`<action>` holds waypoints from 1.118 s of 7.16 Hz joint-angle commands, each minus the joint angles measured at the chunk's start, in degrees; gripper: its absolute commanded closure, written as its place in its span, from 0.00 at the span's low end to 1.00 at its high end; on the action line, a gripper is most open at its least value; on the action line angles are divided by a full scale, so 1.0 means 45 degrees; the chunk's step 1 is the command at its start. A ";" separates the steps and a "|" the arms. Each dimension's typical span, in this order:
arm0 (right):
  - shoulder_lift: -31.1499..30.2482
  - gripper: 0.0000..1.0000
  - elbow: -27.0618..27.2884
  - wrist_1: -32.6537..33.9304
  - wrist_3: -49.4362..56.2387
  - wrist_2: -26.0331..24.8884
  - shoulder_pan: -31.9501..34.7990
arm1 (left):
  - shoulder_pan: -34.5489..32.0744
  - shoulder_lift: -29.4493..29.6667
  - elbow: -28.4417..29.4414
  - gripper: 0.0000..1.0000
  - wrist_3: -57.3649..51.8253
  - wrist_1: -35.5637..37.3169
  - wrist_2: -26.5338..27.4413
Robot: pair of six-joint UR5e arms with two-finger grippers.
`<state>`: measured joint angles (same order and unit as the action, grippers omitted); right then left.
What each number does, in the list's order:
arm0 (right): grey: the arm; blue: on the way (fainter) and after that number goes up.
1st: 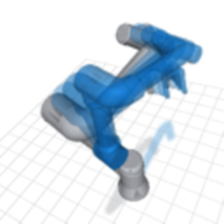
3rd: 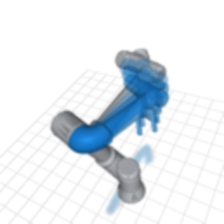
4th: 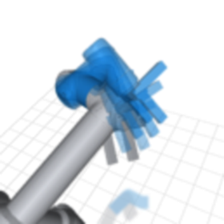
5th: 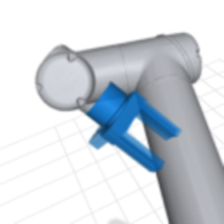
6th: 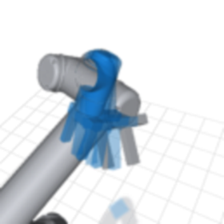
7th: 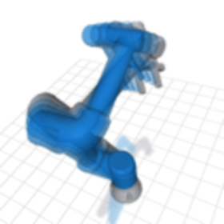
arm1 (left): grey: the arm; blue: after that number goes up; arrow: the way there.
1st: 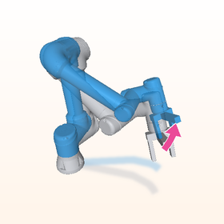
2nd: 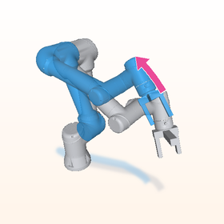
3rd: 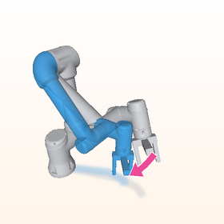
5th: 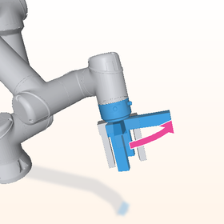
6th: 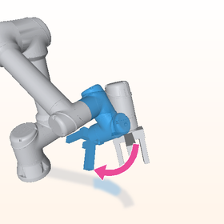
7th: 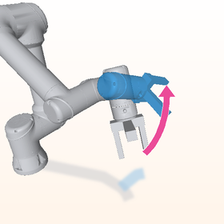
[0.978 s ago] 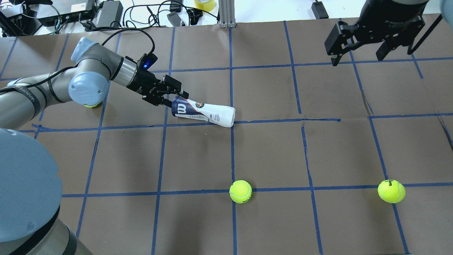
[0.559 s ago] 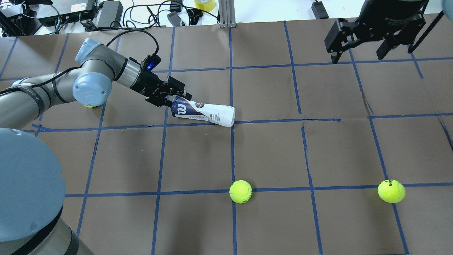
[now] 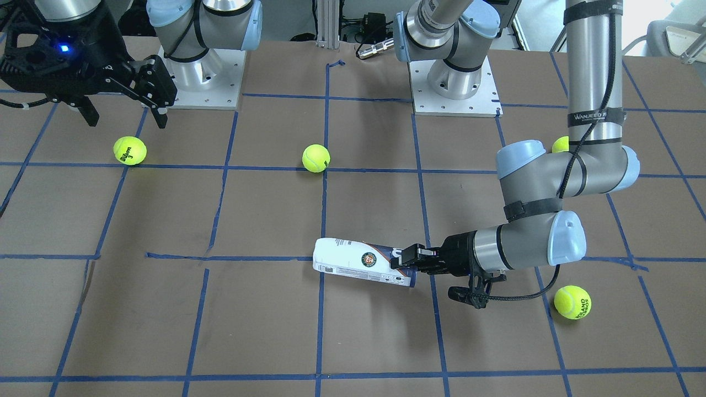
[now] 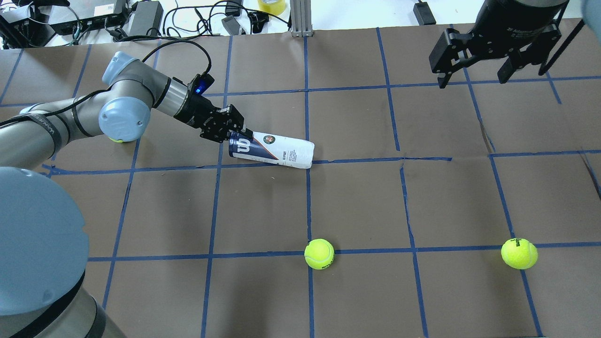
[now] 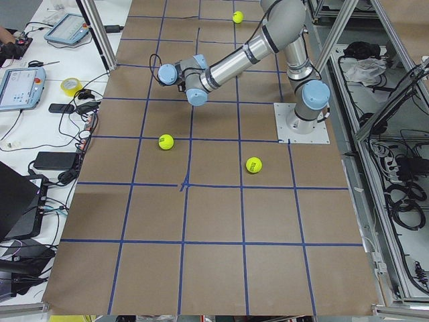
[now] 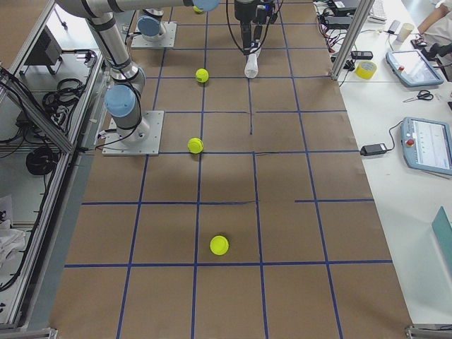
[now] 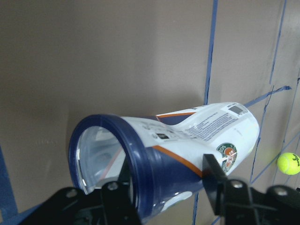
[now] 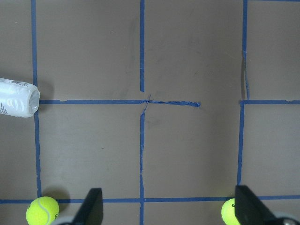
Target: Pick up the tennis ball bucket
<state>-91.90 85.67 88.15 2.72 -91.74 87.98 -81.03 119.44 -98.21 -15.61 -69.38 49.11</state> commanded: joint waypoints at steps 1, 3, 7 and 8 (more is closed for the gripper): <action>-0.0007 0.00 0.0024 0.0002 -0.0058 -0.0003 0.0000 | 0.0000 0.0000 0.0066 1.00 0.0225 0.0027 0.0005; -0.0007 0.00 0.0024 0.0002 -0.0059 0.0016 0.0000 | -0.0078 -0.0311 0.0319 1.00 0.1431 0.0066 0.0044; -0.0007 0.00 0.0043 -0.0037 -0.0058 0.0075 0.0000 | -0.1094 -0.1012 0.1746 1.00 0.3897 0.0047 0.1274; -0.0007 0.00 0.0043 -0.0018 -0.0058 0.0094 0.0000 | -0.1249 -0.1344 0.1920 1.00 0.3917 0.0047 0.1874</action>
<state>-91.93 85.86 88.03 2.46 -91.41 87.98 -85.85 115.02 -90.54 1.57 -69.18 54.98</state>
